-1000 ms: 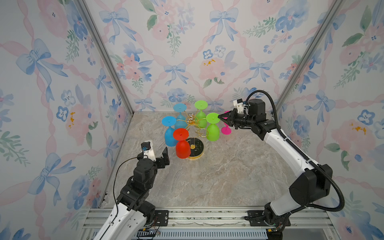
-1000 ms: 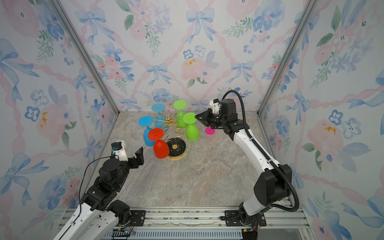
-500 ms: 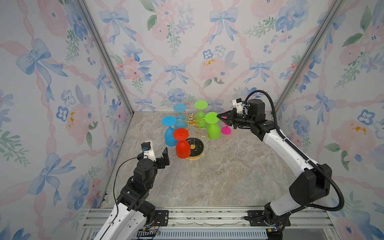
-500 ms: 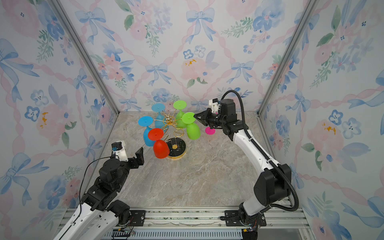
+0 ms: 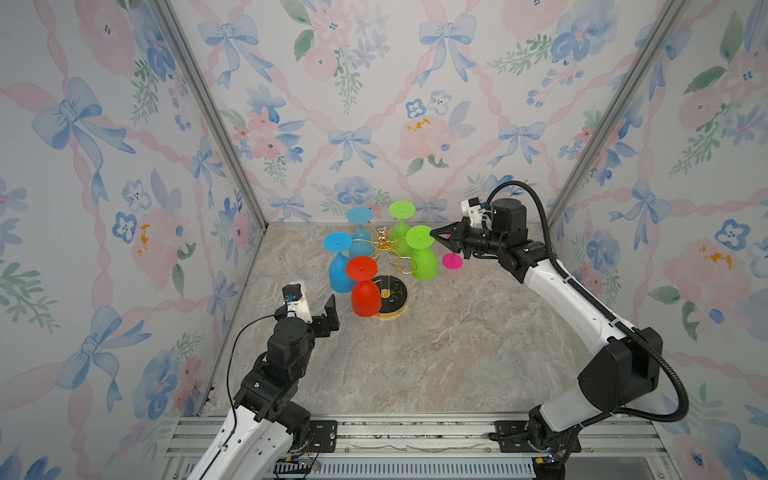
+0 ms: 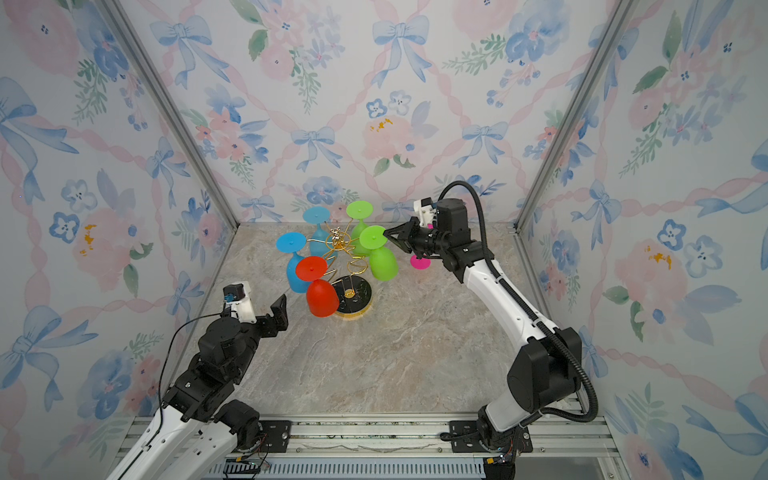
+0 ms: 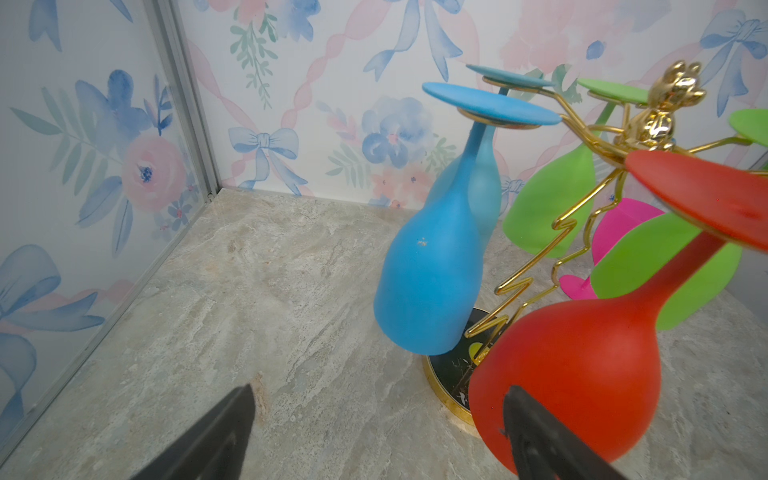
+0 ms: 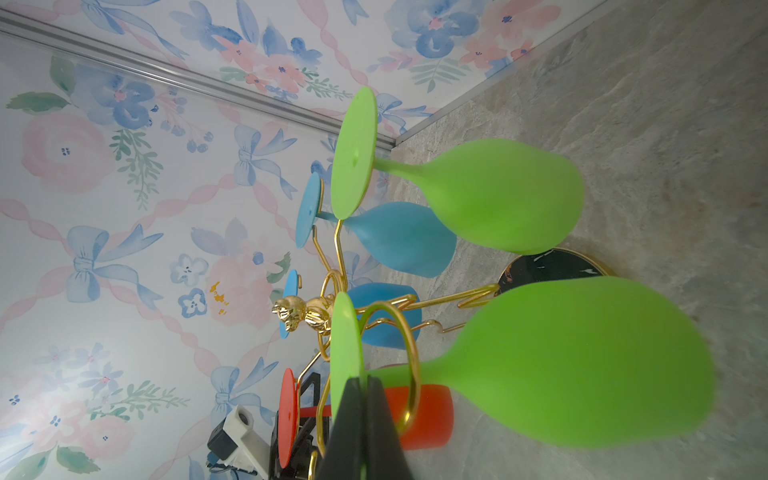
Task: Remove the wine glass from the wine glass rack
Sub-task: 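Close the right gripper on the green glass's foot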
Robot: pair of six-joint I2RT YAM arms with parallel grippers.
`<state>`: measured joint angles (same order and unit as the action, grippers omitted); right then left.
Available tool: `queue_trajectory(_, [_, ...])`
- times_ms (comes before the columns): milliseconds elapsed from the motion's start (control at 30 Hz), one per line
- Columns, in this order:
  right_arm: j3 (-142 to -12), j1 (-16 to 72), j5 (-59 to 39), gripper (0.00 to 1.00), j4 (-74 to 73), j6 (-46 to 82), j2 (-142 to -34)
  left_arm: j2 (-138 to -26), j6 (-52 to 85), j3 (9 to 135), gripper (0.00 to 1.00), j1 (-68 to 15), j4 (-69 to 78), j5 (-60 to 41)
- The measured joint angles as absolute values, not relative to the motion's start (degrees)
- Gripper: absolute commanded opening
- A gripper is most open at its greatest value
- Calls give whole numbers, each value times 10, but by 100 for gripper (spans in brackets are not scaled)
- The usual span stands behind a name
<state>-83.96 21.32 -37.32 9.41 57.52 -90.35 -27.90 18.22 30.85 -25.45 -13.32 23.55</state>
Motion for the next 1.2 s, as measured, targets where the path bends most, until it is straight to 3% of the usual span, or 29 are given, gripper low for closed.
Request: queue_trajectory(1200, [-862, 234, -373, 0, 99, 569, -922, -270, 182, 309, 95, -255, -133, 236])
